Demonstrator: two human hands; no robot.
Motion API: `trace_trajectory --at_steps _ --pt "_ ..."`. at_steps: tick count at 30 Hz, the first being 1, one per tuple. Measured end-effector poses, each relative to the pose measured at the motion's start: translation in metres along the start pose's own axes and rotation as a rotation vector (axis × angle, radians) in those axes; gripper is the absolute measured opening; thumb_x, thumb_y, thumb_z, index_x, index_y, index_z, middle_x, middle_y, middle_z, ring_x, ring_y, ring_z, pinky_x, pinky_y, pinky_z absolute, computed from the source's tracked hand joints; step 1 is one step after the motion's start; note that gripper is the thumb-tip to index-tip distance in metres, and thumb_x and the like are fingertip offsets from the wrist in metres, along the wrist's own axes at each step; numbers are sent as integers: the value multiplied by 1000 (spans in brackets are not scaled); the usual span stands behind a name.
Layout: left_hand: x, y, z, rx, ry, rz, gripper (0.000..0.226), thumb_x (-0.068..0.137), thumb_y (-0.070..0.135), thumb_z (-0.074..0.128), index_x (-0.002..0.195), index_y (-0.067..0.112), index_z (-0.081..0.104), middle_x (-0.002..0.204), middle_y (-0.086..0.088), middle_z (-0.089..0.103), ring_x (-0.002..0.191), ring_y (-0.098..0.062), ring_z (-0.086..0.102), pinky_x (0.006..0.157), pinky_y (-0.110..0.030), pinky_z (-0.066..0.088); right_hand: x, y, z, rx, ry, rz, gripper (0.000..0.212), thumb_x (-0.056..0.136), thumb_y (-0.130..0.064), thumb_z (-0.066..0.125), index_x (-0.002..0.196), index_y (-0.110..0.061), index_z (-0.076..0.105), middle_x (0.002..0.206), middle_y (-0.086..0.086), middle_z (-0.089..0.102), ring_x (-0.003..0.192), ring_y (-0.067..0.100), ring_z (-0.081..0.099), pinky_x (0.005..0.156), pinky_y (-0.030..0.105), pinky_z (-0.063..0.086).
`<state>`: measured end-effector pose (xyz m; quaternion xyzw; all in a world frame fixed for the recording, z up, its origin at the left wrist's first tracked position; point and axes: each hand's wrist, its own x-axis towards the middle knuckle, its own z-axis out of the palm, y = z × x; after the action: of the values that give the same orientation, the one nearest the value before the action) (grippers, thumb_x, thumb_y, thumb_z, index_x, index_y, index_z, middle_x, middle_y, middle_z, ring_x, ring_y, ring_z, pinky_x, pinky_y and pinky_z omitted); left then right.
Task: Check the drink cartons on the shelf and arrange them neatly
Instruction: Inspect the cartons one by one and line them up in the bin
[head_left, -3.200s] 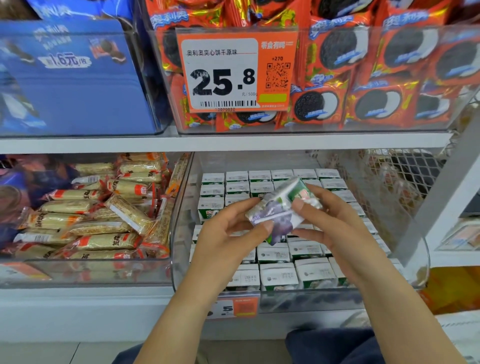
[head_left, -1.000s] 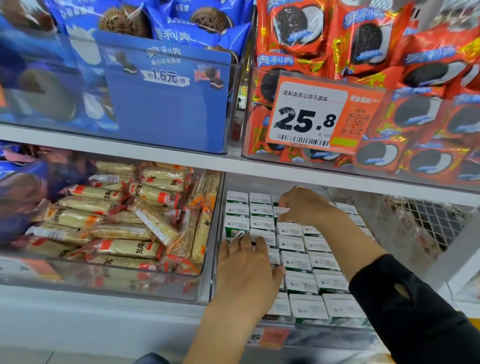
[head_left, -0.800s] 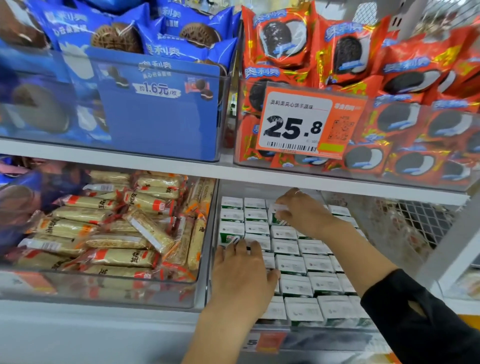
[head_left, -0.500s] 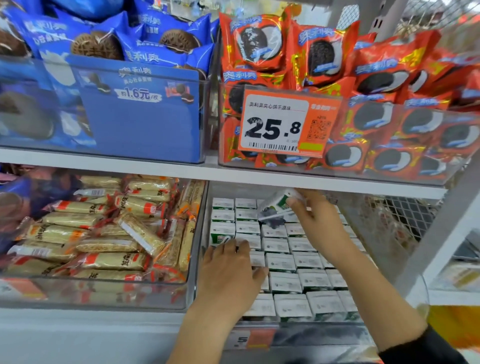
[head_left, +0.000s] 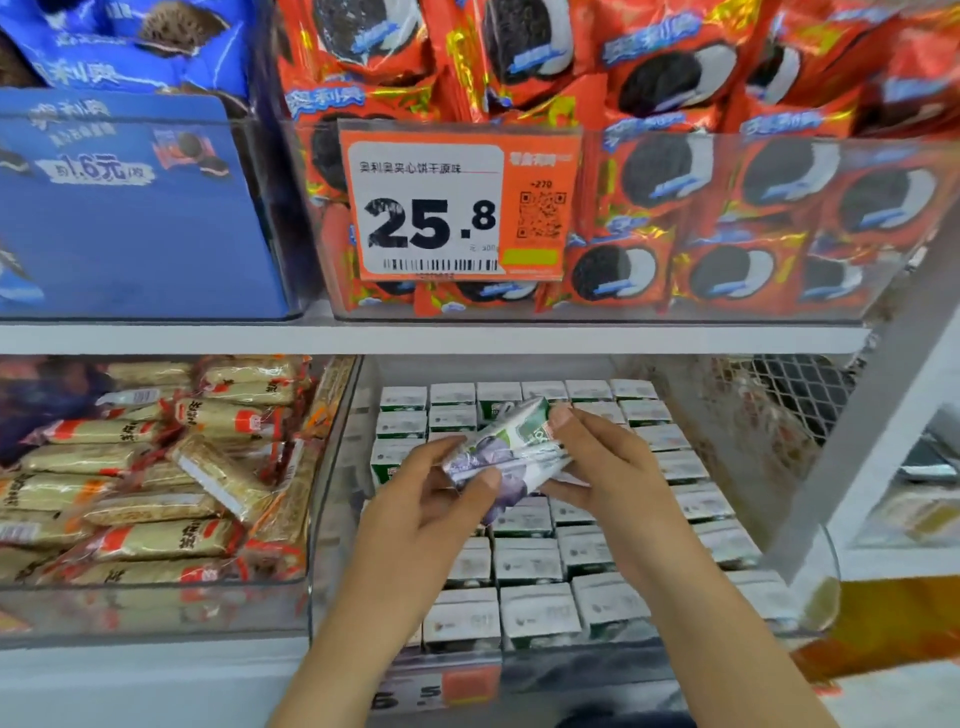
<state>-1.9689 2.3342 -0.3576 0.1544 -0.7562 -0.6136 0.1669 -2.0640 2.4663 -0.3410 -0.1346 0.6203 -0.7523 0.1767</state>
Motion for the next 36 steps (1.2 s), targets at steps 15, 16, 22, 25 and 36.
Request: trace_trajectory --at_steps 15,16,22,25,36 --pt "-7 2 4 -256 2 -60 36 72 39 63 103 20 69 88 9 75 82 -4 70 62 -15 53 -13 -3 -15 -21 -46 44 28 77 -37 66 95 -17 74 93 2 75 86 18 70 68 26 58" --pt "-8 2 4 -247 -7 -54 38 72 39 63 104 19 68 90 9 75 82 -4 70 63 -15 53 -14 -3 -15 -32 -48 40 24 80 -34 65 96 -18 74 96 1 74 89 20 70 70 26 58" --pt "-8 -1 3 -187 4 -45 25 86 27 62 109 21 65 96 0 74 83 -5 68 65 -19 55 -16 -3 -13 -64 -56 33 29 83 -26 66 112 -21 69 101 7 73 94 17 69 70 25 57" --pt "-7 -3 4 -138 20 -37 25 89 26 60 114 24 61 98 3 72 80 -2 66 63 -21 53 -17 -3 -10 -71 -59 19 34 79 -27 67 113 -22 69 103 9 71 92 14 70 69 26 58" --pt "-8 -5 5 -94 0 84 34 78 11 75 101 28 57 93 17 72 83 -1 67 68 -12 50 -18 -4 -7 -50 -34 -158 50 58 -40 72 105 -25 70 93 -14 72 96 6 65 73 18 53"
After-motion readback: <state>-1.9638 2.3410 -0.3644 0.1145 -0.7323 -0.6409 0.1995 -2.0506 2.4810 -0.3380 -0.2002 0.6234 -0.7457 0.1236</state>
